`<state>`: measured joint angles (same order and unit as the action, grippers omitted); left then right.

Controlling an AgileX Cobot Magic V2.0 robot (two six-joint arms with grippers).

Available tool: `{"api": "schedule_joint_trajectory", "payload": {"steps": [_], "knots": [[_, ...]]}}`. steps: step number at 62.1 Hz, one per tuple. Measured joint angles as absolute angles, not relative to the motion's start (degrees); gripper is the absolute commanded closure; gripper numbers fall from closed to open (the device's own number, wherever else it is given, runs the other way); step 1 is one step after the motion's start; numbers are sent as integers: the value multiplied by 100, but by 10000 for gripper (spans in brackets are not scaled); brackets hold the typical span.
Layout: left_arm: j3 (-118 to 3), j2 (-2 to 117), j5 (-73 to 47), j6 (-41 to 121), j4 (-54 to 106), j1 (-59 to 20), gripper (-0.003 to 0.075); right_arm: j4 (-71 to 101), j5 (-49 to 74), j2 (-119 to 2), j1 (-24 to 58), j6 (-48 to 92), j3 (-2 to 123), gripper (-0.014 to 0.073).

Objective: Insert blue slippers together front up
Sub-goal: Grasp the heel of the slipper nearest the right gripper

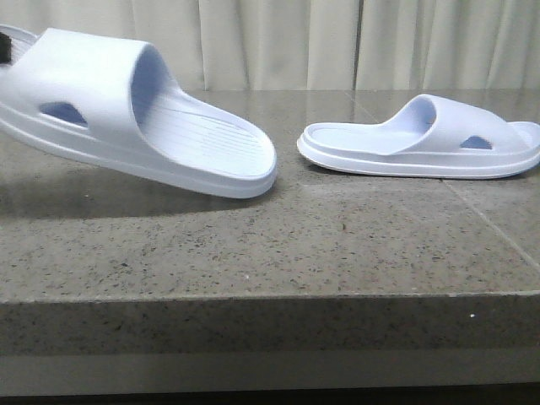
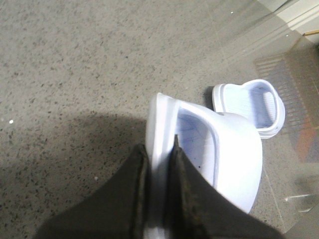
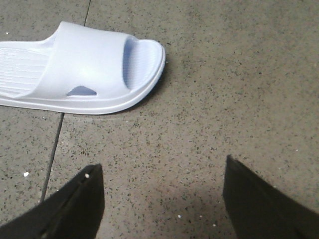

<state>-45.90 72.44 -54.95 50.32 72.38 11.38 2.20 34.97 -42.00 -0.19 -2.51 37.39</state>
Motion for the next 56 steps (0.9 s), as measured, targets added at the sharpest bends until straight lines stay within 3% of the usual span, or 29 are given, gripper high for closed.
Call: {"api": "schedule_joint_trajectory", "payload": {"steps": [20, 34, 46, 56], "knots": [[-4541, 7244, -5460, 5043, 7262, 1138, 741, 639, 4151, -5567, -1555, -67, 4672, 153], [-4541, 7244, -5460, 5065, 7262, 1138, 741, 2997, 4690, -6840, -2643, 1963, 5161, 158], [-4541, 7244, -5457, 5075, 7262, 1138, 741, 4908, 5056, -7948, -2758, 3654, 5549, 158], [-4541, 7244, -5457, 5075, 7262, 1138, 741, 5318, 5065, -8618, -2514, 4091, 5856, 158]]}}
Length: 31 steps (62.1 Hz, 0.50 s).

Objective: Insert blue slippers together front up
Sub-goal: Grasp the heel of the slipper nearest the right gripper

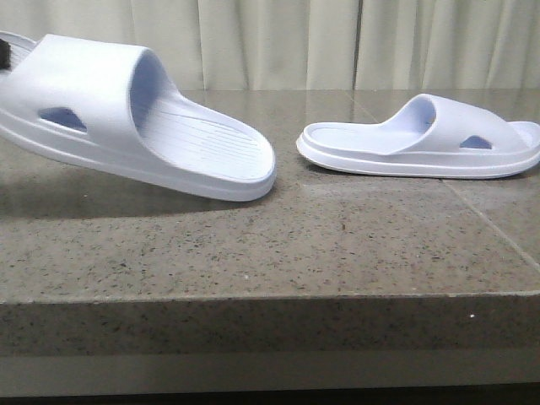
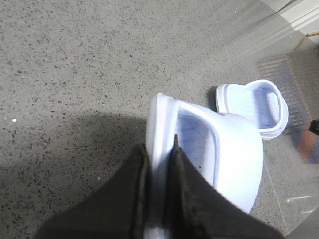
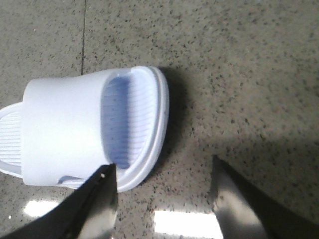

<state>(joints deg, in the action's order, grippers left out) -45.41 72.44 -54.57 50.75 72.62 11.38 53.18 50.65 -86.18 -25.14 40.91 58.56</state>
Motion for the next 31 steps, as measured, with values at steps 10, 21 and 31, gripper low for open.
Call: {"api": "schedule_joint_trajectory", "payload": {"steps": [10, 21, 31], "knots": [[-4541, 7244, -5457, 5075, 7262, 1138, 741, 5373, 5019, -9202, -2119, 4167, 6251, 158], [-4541, 7244, -5457, 5075, 7262, 1138, 741, 5415, 4925, -9700, -1918, 4167, 6595, 158], [-4541, 7244, -5457, 5075, 7262, 1138, 741, 5445, 4835, -9945, -1918, 4170, 6619, 174]]}}
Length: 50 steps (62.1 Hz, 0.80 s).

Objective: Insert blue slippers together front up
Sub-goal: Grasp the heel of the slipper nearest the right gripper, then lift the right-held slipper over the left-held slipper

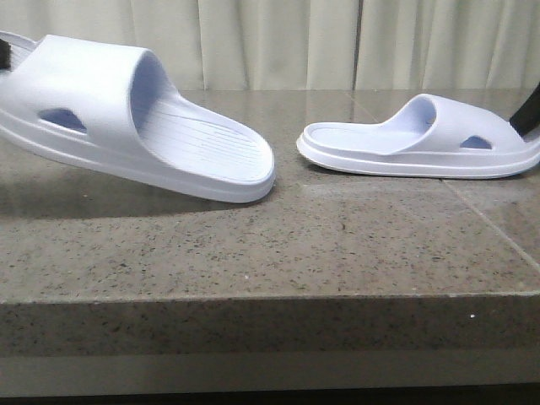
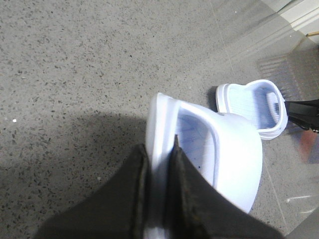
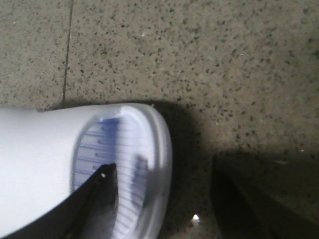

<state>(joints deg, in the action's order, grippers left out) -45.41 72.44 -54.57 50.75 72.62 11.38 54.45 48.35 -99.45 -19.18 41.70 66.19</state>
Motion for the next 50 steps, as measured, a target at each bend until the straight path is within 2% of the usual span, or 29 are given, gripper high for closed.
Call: {"api": "schedule_joint_trajectory", "payload": {"steps": [14, 31, 40, 50], "knots": [[-4541, 7244, -5457, 5075, 7262, 1138, 741, 5610, 5046, -10173, -1772, 4320, 6736, 341], [-4541, 7244, -5457, 5075, 7262, 1138, 741, 5698, 5156, -10257, -1668, 4309, 6736, 660], [-4541, 7244, -5447, 5075, 7301, 1124, 741, 5712, 5163, -10231, -1668, 4309, 6736, 662], [-4541, 7289, -5070, 5082, 7540, 705, 741, 5689, 5429, -9876, -1924, 4309, 6726, 662]]}}
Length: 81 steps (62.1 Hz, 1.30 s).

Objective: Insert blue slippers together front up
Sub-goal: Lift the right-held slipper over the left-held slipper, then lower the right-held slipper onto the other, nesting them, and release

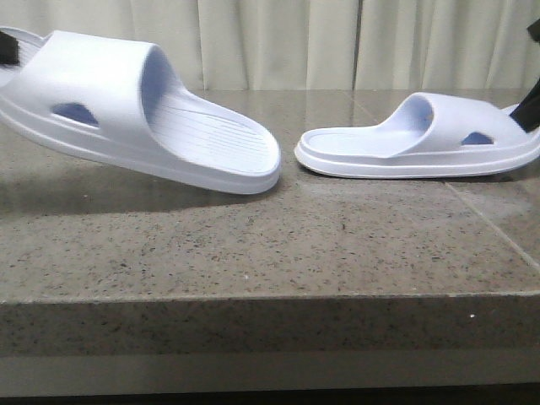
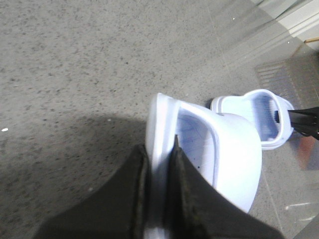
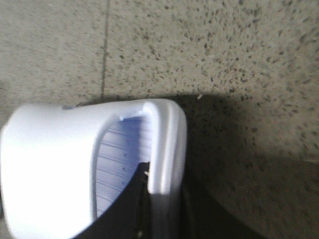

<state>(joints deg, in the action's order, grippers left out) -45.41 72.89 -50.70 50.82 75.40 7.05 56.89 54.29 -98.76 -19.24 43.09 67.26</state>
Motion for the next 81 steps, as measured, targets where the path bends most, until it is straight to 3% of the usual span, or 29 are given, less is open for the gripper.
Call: {"api": "schedule_joint_trajectory", "payload": {"steps": [19, 26, 50, 69, 81], "knots": [[-4541, 8063, -4201, 5324, 8421, -610, 741, 5976, 6504, -8932, -3542, 4309, 6726, 662], [-4541, 8386, -4008, 5361, 8611, -780, 741, 6201, 6754, -8787, -3659, 4319, 6717, 662], [-4541, 8766, -3949, 5442, 8705, -803, 741, 6522, 6778, -8660, -2317, 4319, 6099, 662], [-4541, 8766, -3949, 5465, 8709, -803, 741, 6709, 5595, -8660, -1398, 4409, 5505, 659], [-4541, 8766, -3908, 5473, 8709, -803, 741, 6937, 4899, -8660, -387, 4423, 5435, 659]]}}
